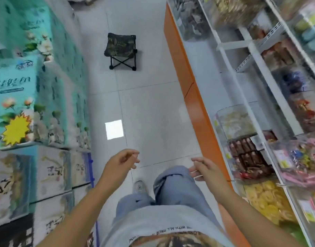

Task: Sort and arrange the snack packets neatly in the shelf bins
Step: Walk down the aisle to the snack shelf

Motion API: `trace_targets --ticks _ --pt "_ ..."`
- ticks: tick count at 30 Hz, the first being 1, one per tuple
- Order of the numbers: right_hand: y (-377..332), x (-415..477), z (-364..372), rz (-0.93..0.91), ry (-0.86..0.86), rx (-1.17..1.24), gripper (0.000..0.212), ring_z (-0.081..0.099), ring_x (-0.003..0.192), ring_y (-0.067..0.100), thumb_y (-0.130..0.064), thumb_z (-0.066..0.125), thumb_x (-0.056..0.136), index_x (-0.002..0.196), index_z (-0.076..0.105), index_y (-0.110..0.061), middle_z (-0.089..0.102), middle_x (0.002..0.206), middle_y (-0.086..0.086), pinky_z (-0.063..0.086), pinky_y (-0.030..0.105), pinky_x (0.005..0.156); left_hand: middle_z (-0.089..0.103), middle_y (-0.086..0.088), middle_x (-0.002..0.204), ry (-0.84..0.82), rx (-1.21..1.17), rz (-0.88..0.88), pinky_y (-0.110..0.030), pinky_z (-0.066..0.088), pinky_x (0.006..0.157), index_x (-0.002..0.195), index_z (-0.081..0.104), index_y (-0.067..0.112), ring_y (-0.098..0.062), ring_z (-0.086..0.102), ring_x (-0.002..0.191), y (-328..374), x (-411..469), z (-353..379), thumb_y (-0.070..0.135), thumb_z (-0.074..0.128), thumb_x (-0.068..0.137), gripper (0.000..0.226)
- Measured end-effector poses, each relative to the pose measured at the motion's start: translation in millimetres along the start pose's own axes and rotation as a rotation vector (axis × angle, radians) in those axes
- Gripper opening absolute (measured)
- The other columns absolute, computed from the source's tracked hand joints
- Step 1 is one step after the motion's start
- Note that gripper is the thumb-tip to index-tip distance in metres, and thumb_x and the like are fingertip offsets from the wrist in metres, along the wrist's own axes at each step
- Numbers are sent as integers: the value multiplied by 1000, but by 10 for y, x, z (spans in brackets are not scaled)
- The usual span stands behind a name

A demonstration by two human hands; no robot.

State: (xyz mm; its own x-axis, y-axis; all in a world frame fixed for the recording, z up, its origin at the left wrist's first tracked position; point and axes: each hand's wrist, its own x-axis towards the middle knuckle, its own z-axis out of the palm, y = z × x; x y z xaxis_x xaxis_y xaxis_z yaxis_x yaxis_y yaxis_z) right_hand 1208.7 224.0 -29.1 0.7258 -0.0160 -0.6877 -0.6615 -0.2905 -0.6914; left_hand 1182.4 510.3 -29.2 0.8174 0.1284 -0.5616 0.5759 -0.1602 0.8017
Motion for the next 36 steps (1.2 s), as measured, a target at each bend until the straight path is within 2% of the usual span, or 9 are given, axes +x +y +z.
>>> trace_targets --ticks 5,8,12,17,22,28,31,36 --pt "-606 891 -78 19 30 45 15 65 73 21 -16 51 98 106 63 -19 72 89 12 52 35 70 72 3 87 -51 41 64 -13 48 66 100 69 24 -7 65 72 792 1252 41 20 56 96 14" --pt "-1108 1574 -203 33 17 44 14 64 73 22 -17 52 98 107 63 -17 71 89 13 51 33 68 72 5 88 -34 30 40 -15 48 68 101 69 25 -8 66 74 1216 1886 93 22 56 96 14" --pt "-1957 2298 -388 14 -25 1 15 63 71 19 -16 50 98 107 62 -16 70 89 10 49 28 66 72 4 87 -16 -14 -32 -16 48 70 101 69 25 -9 65 76 1681 2401 76 21 56 96 14" --pt "-2996 3130 -432 -25 -73 -72 16 66 77 18 -18 51 96 108 63 -19 72 91 7 51 29 72 72 5 88 23 -34 -80 -24 49 78 102 69 25 -11 66 78 2076 3008 -128 21 56 96 14" --pt "-3790 3957 -202 -35 -85 -60 17 66 79 18 -18 51 97 110 62 -19 71 94 8 50 25 70 71 8 87 47 -4 -81 -22 48 74 102 68 26 -9 66 75 2468 3879 -482 21 54 97 15" --pt "-4601 4880 106 -2 -3 -13 18 66 80 19 -19 50 98 112 61 -18 71 95 7 51 25 70 71 6 88 -19 49 -53 -19 48 73 100 69 25 -11 66 76 3116 5291 -1081 22 56 96 14" --pt "-5005 5166 158 9 71 40 17 67 86 23 -21 49 99 110 61 -22 71 93 6 53 30 75 72 4 88 -101 121 -16 -15 48 68 97 70 25 -10 66 74 3643 6000 -1349 20 57 96 14" --pt "-5483 5462 93 52 206 198 15 67 85 24 -20 49 100 104 62 -26 71 94 6 49 27 73 72 3 87 -224 218 36 -15 47 68 99 69 22 -7 65 73 4553 7063 -1465 24 58 96 11"
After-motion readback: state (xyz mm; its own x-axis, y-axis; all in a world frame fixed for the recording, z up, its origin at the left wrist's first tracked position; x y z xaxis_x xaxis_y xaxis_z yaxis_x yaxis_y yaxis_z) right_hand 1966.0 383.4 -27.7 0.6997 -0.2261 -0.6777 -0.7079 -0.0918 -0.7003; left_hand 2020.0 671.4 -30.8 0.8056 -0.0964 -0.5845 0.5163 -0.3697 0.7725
